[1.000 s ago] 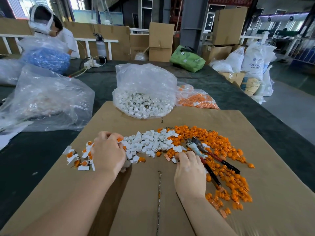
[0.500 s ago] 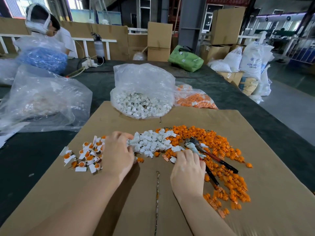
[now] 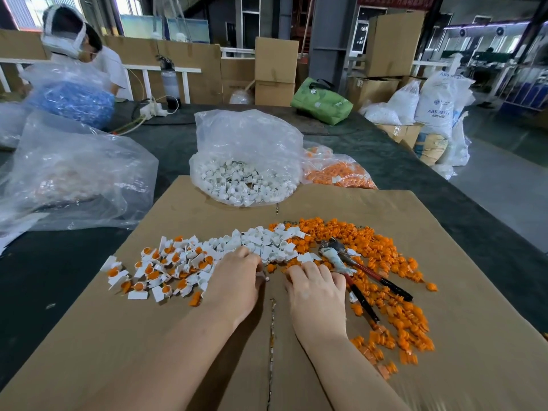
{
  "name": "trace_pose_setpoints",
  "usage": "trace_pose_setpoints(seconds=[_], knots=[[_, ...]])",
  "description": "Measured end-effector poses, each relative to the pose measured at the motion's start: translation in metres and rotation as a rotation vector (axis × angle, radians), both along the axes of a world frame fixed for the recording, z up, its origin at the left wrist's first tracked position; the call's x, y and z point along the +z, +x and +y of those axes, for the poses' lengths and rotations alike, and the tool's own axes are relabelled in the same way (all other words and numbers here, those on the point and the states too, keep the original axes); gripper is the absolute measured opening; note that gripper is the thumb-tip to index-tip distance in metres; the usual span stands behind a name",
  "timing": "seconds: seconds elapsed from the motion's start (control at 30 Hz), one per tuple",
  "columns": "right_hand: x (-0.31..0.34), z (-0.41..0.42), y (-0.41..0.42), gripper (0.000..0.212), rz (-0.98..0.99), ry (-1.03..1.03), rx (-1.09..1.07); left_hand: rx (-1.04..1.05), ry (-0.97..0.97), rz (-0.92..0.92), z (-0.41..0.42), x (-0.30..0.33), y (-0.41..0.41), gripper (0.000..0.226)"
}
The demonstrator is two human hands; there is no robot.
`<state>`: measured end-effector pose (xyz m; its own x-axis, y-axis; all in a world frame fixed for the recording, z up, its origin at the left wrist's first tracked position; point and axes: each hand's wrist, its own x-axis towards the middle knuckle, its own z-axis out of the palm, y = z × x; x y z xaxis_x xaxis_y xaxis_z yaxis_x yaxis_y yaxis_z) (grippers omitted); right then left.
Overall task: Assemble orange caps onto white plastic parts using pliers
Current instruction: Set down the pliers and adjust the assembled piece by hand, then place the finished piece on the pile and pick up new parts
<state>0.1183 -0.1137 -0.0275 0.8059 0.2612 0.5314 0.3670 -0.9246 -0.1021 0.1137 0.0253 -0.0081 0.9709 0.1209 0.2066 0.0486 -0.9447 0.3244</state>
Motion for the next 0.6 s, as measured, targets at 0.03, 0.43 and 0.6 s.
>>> trace_pose_setpoints(seconds=[0.03,0.43,0.6], knots=[[0.0005,-0.0002,-0.0002,0.031,0.001,-0.002,-0.005,-0.004,-0.020,0.013,-0.0007,0.0014,-0.0003,0.020],[0.0028,0.0007,-0.0028,0.031,-0.072,0.028,-0.038,-0.030,-0.002,0.093,-0.0043,0.0067,0.0049,0.033],[0.0005,-0.0012,-0.0035,0.027,-0.100,0.018,-0.032,-0.030,-0.033,0.122,-0.0051,0.0085,0.0047,0.017]])
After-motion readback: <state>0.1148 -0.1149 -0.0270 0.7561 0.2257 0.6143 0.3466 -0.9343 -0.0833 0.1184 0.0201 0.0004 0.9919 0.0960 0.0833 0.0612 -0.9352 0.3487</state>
